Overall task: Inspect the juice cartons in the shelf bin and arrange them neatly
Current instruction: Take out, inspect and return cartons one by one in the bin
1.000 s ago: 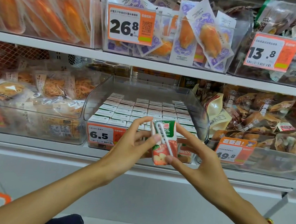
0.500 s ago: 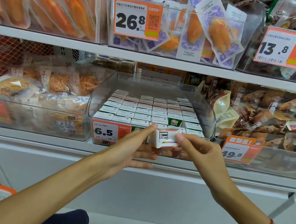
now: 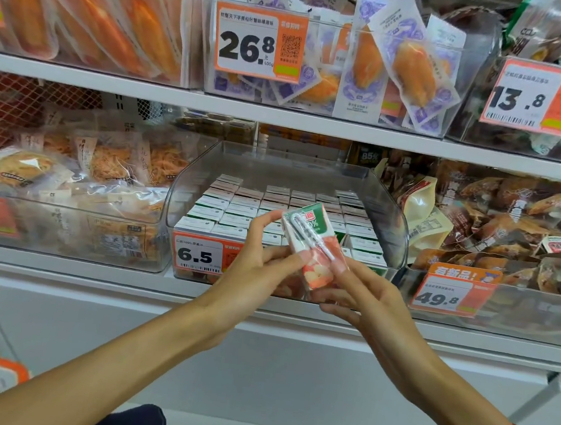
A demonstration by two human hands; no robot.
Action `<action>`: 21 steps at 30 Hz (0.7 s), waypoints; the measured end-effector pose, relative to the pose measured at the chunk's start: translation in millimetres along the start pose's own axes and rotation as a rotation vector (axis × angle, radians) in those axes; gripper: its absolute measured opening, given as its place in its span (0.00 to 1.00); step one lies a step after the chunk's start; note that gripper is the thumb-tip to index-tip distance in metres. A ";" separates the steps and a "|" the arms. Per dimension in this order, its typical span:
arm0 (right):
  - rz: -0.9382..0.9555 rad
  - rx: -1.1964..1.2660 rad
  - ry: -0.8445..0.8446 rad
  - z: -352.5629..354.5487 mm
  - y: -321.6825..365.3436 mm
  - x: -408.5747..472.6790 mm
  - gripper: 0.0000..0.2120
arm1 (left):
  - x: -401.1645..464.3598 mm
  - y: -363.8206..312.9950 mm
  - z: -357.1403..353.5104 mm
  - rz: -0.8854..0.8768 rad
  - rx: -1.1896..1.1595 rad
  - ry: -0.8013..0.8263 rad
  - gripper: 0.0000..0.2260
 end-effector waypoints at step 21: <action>0.547 -0.851 0.079 -17.7 38.0 -19.1 0.25 | -3.3 8.2 -12.7 0.158 -0.296 0.101 0.14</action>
Point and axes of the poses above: each hand's wrist, its own x-axis towards the middle knuckle, its own z-axis out of the back of the hand, y = z × x, the point moved 10 cm from there along x, towards the middle knuckle, and after that the axes turned 13 degrees about x, right-handed, at the moved point
